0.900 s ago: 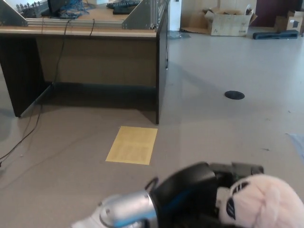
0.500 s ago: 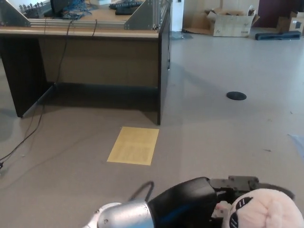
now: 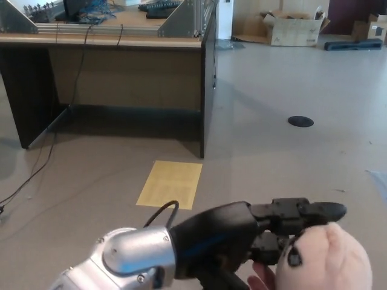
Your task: The robot extends its left hand to pick up an emotional support dumpling from the palm of a person and brings its hand down by its side. Then it extends its arm again to hand the dumpling back to the person.
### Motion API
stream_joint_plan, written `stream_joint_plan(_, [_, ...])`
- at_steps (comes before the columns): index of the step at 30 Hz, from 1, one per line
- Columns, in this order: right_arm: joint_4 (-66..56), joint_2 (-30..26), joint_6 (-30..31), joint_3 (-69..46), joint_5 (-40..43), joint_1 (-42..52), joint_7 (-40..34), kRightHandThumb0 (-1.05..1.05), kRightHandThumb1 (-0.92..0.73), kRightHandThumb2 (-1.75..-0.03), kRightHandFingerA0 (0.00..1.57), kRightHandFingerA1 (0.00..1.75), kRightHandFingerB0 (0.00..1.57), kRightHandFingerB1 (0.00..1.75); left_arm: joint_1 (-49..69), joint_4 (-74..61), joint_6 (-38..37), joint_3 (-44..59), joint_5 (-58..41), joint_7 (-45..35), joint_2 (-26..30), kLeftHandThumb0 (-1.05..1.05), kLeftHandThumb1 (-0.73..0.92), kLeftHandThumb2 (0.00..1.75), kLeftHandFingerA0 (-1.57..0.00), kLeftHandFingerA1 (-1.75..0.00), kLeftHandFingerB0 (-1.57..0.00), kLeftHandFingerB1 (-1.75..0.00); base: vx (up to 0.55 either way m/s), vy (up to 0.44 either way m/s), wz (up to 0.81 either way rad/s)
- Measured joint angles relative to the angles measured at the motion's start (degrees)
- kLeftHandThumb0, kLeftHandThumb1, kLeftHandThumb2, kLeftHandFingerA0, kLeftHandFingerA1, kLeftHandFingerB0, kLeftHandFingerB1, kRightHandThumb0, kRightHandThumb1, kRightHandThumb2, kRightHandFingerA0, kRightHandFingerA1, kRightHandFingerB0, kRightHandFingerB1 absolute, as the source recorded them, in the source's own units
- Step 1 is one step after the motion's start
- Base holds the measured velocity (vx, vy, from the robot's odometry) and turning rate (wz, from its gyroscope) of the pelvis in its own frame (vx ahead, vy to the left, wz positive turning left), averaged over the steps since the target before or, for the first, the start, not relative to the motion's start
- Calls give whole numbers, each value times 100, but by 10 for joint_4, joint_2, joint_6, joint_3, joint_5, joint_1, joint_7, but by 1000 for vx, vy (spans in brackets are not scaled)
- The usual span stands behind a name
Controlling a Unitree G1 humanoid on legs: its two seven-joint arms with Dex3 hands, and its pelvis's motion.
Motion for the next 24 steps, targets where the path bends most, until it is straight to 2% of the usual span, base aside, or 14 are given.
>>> stream_joint_plan(1, [-1, -1, 0, 0, 0, 0, 0, -43, -66, -60, 76, 50, 64, 43, -3, 4, 0, 9, -2, -5, 2, -65, 39, 77, 0, -17, 0, 0, 0, 0, 0])
stream_joint_plan(2, [-1, -1, 0, 0, 0, 0, 0, -43, -66, -60, 76, 50, 64, 43, -5, 7, 0, 14, -3, -9, 3, -60, 34, 55, -3, -33, 0, -18, 0, 0, 0])
stream_joint_plan(3, [-1, -2, 0, 1, 0, 0, 1, -43, -66, -60, 76, 50, 64, 43, -9, 10, 0, 25, -7, -16, 4, -55, 29, 55, -11, -41, -6, -23, 0, 0, 0])
stream_joint_plan(4, [-1, -2, 0, 1, -1, 0, 1, -43, -66, -60, 76, 50, 64, 43, -14, 12, 1, 33, -9, -19, 6, -24, 1, 68, -11, -52, 0, -48, 0, 0, 0])
stream_joint_plan(5, [-1, -2, 0, 2, -1, 0, 1, -43, -66, -60, 76, 50, 64, 43, -24, 12, 1, 47, -12, -22, 10, -24, 1, 68, -11, -52, 0, -48, 0, 0, 0])
stream_joint_plan(6, [-1, -2, 0, 2, -1, 0, 1, -27, -57, -57, 77, 54, 74, 50, -35, 13, 1, 58, -13, -24, 13, -97, 50, 60, 0, -4, 0, 0, 0, 0, 0])
stream_joint_plan(9, [38, 17, 5, -37, 23, -16, 13, -27, -57, -57, 77, 54, 74, 50, -81, 13, 6, 107, -17, -27, 38, -97, 50, 60, 0, -4, 0, 0, 0, 0, 0])
stream_joint_plan(10, [48, 22, 6, -48, 30, -21, 17, -30, -57, -57, 76, 58, 78, 49, -91, 12, 8, 117, -19, -27, 44, -87, 47, 91, 0, 0, 0, 0, 0, 0, 0])
stream_joint_plan(16, [81, 21, -6, -32, 22, -33, 6, -30, -57, -58, 79, 53, 77, 49, -146, 34, 10, 222, -36, -43, 110, -90, 50, 91, 0, 0, 0, -1, 0, 0, 0])
stream_joint_plan(17, [83, 21, -8, -29, 20, -35, 3, -30, -57, -57, 79, 76, 77, 49, -150, 43, 10, 251, -43, -47, 127, -87, 50, 87, 0, 0, 0, -3, 0, 0, 0])
stream_joint_plan(18, [84, 21, -10, -27, 19, -35, 1, -29, -57, -57, 81, 78, 77, 49, -150, 45, 9, 273, -46, -50, 141, -87, 49, 87, 0, 0, 0, -1, 0, 0, 0])
stream_joint_plan(21, [87, 21, -12, -24, 17, -35, -2, -30, -57, -57, 81, 71, 77, 48, -119, 51, 4, 342, -59, -61, 168, -89, 51, 86, 0, 0, 0, 0, 0, 0, 0])
stream_joint_plan(24, [88, 20, -15, -23, 16, -34, -6, -30, -57, -57, 82, 69, 78, 50, -54, 61, -9, 401, -68, -76, 187, -88, 47, 92, 0, -8, 0, 0, 0, 0, 0])
